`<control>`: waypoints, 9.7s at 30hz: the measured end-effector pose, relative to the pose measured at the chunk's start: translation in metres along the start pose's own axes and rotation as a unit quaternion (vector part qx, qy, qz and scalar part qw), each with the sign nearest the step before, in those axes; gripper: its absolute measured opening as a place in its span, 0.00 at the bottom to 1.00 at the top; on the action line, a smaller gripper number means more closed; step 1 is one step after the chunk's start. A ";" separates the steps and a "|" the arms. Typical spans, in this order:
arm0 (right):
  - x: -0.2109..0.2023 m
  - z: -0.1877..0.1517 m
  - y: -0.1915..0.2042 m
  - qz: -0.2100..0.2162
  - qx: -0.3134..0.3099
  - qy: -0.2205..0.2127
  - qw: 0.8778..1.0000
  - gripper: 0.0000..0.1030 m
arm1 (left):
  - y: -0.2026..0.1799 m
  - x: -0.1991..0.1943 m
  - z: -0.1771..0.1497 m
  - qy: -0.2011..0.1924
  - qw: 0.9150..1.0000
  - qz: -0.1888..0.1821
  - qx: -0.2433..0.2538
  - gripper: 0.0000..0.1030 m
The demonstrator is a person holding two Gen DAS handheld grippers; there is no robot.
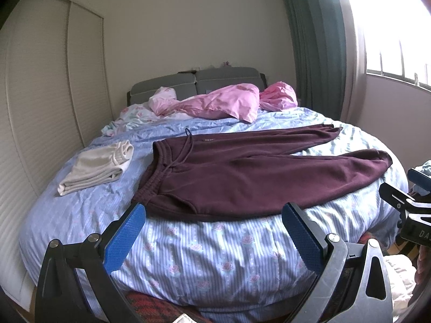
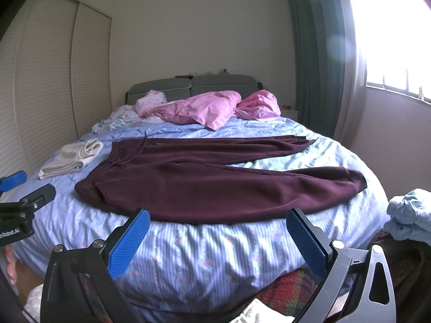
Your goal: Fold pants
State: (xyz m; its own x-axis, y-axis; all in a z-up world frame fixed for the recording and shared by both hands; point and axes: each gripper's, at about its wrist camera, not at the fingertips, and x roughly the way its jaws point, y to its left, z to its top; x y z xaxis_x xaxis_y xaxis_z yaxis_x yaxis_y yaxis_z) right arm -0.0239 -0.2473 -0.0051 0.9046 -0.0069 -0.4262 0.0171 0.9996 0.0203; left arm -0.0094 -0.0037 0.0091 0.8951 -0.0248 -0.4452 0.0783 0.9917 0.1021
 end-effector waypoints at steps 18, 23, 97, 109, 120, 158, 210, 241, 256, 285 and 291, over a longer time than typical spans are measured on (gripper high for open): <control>0.001 0.000 0.001 -0.001 -0.001 0.000 1.000 1.00 | 0.001 -0.001 0.001 -0.002 1.000 0.001 -0.001 1.00; 0.000 0.000 0.000 -0.001 -0.001 0.001 1.000 1.00 | 0.002 0.000 0.001 -0.001 1.000 0.001 -0.001 1.00; 0.274 -0.035 0.001 0.020 0.138 0.204 0.969 0.29 | 0.107 0.272 -0.045 0.215 0.943 -0.013 -0.254 0.17; 0.206 0.018 0.007 0.064 0.103 0.129 0.984 0.17 | 0.114 0.212 -0.010 0.131 0.959 0.020 -0.250 0.09; 0.200 0.019 0.009 0.070 0.098 0.142 0.983 0.17 | 0.113 0.221 -0.012 0.136 0.958 0.004 -0.254 0.09; 0.478 0.225 0.020 0.066 0.062 0.216 0.972 0.16 | 0.146 0.449 0.195 0.173 0.960 0.059 -0.214 0.10; 0.314 0.190 -0.015 0.098 -0.110 0.113 0.983 0.64 | -0.020 0.298 0.179 0.102 0.984 -0.144 0.030 0.80; 0.328 0.013 -0.113 -0.023 -0.126 0.265 0.956 0.63 | -0.186 0.293 0.071 0.221 0.953 -0.182 0.097 0.80; 0.298 0.123 -0.147 -0.127 -0.157 0.111 0.973 0.14 | -0.141 0.334 0.106 0.197 0.970 -0.135 0.043 0.80; 0.579 0.229 -0.268 -0.272 -0.148 0.222 0.925 0.76 | -0.210 0.510 0.163 0.239 0.959 -0.120 0.092 0.80; 0.531 0.256 -0.257 -0.276 -0.136 0.132 0.942 0.91 | -0.201 0.497 0.171 0.224 0.964 -0.123 0.066 0.80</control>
State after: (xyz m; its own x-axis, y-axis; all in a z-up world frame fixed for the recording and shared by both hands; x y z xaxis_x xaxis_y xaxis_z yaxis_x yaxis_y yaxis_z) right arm 0.5606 -0.5143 -0.0053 0.6518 -0.5563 -0.5154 0.3110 0.8159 -0.4874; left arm 0.4947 -0.2374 -0.0804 0.5644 -0.1711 -0.8076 0.3453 0.9375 0.0427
